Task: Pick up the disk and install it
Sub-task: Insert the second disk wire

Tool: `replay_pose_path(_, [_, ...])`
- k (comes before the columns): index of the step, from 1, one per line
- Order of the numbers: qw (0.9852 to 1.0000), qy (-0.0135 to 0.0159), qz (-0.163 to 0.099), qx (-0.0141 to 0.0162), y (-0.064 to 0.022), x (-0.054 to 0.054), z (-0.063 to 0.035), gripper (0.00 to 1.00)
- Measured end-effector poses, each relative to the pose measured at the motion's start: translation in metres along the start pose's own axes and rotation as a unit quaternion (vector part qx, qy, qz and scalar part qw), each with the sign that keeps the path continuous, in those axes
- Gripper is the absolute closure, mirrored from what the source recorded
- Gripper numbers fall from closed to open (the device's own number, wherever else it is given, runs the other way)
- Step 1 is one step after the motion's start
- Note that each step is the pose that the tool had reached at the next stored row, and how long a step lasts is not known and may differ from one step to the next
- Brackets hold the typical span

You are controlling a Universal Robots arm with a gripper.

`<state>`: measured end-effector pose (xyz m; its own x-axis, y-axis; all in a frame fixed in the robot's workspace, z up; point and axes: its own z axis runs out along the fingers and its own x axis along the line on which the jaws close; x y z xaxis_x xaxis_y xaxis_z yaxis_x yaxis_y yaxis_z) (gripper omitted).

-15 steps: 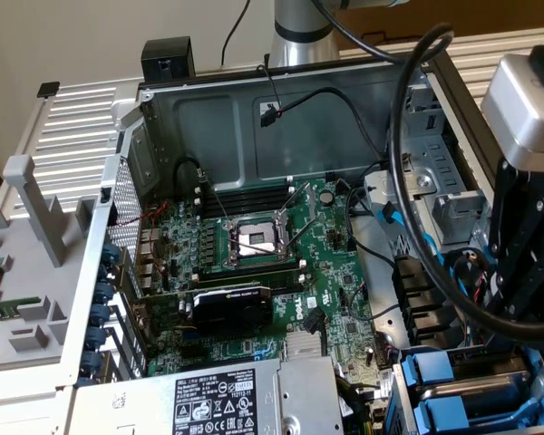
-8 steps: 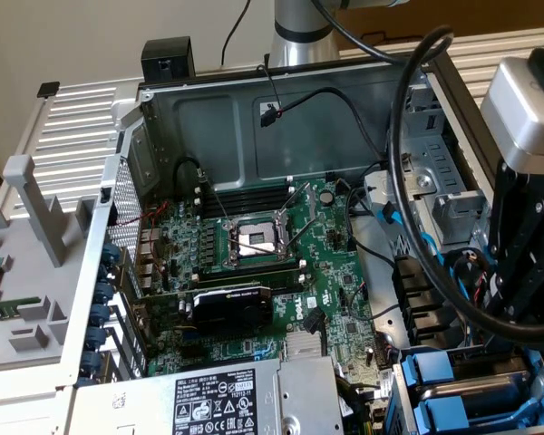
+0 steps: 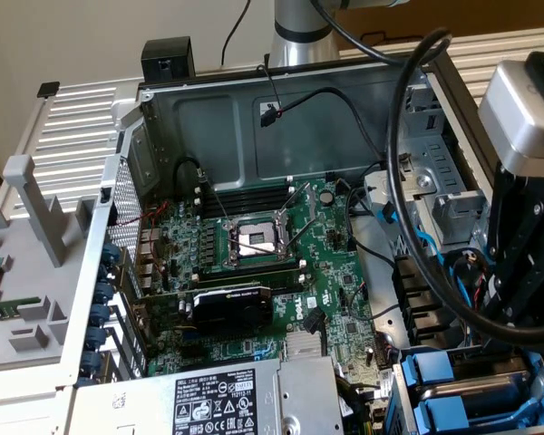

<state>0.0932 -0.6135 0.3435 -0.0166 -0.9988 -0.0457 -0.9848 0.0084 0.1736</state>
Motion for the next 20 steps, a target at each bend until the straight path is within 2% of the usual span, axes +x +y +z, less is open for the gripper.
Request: replay_pose_path(20, [1.0, -0.0003, 0.001, 0.0003, -0.0007, 0.0011, 0.0006, 0.84])
